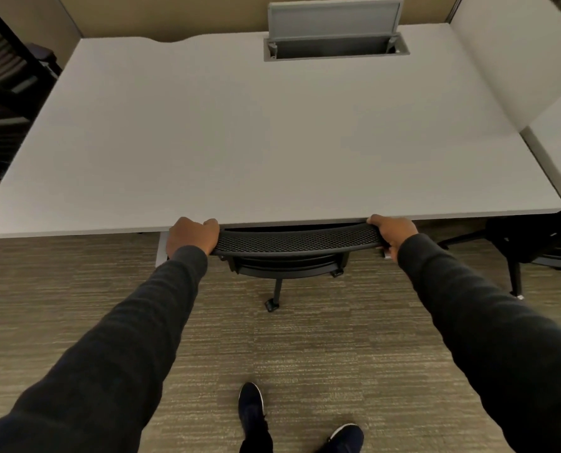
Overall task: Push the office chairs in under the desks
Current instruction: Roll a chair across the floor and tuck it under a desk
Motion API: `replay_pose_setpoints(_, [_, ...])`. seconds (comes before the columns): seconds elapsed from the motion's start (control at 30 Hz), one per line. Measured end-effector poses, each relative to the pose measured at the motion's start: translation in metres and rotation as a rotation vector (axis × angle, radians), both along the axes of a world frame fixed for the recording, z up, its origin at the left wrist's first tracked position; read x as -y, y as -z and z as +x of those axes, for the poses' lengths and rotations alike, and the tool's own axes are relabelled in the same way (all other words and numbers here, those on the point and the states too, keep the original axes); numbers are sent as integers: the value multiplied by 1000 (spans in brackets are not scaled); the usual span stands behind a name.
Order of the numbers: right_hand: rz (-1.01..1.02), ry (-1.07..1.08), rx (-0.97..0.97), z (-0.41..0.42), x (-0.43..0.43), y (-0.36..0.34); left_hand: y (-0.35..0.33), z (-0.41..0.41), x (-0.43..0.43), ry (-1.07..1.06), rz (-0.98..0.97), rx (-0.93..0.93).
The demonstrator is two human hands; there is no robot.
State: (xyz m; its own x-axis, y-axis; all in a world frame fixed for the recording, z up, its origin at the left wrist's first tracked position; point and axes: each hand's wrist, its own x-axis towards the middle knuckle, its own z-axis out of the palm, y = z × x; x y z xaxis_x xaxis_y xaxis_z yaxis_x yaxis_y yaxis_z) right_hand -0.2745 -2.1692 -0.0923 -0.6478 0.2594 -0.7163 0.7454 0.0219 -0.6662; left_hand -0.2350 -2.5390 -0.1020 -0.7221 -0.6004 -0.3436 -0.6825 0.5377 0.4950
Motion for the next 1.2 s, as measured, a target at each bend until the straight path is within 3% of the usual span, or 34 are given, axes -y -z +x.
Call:
replay_pose_setpoints(0.37, [1,-8,-45,-7,5,17,9,-6,11,-6,-77,65])
replay_pose_setpoints(0.57, [72,-53,-25,-10,4,20,10,-13,15,177,-172,150])
replay_pose_setpoints(0.73, [479,-271,-72,2,4,4,-1,-30,-2,383,-495,311])
replay_pose_setpoints(0.83, [555,-327,-123,11,-6,3,-12,-44,-38,519,-599,323])
replay_pose_setpoints(1.03, [536,-460,-279,28,-61,-3,-22,-65,-155,653,-478,178])
replay_pose_setpoints(1.2, [548,-430,-310,47,-151,-2,-30,-67,-280,784,-429,107])
